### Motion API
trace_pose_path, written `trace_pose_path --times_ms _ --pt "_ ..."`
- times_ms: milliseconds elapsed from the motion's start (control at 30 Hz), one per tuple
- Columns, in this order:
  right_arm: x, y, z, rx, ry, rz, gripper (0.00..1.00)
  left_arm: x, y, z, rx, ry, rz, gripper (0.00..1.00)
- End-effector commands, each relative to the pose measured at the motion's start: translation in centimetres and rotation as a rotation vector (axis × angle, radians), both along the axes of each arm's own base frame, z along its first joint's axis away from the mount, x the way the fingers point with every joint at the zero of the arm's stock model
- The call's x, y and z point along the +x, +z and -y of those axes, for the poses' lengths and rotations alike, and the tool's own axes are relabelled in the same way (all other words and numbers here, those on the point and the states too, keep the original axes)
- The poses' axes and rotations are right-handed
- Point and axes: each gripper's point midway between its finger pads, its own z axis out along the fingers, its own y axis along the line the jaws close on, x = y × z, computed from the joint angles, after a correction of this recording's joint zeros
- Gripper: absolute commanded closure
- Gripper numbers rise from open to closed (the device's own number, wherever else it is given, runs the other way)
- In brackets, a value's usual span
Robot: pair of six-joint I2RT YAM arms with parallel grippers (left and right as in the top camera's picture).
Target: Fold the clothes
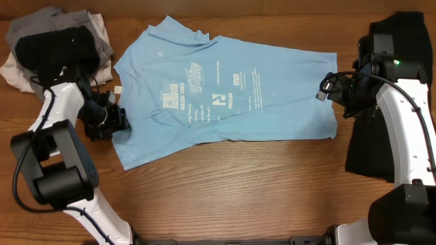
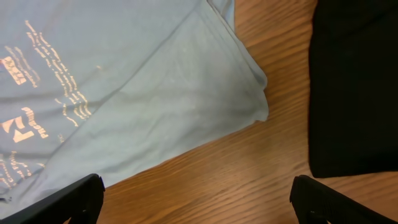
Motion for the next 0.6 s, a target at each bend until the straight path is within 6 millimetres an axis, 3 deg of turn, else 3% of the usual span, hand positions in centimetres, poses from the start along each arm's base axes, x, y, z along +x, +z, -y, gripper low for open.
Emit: trace_pose_path --times_ms 0,367,500,567 --pt "0.0 -0.1 -0.2 0.011 -0.005 0.003 0.0 -0.1 -1.1 0.3 0.003 0.017 -0.028 0.31" --pt "0.5 0.0 -0.1 0.01 -0.005 0.021 0.0 0.0 -1.3 -1.3 0.092 0.009 -0.03 0.32" --pt "0.6 0.0 -0.1 0.009 -0.005 0.025 0.0 0.2 -1.4 -1.4 0.093 0.007 -0.023 0.34" --pt "0.6 0.0 -0.1 0.009 -0.005 0.026 0.0 0.2 -1.4 -1.4 0.093 0.007 -0.022 0.41"
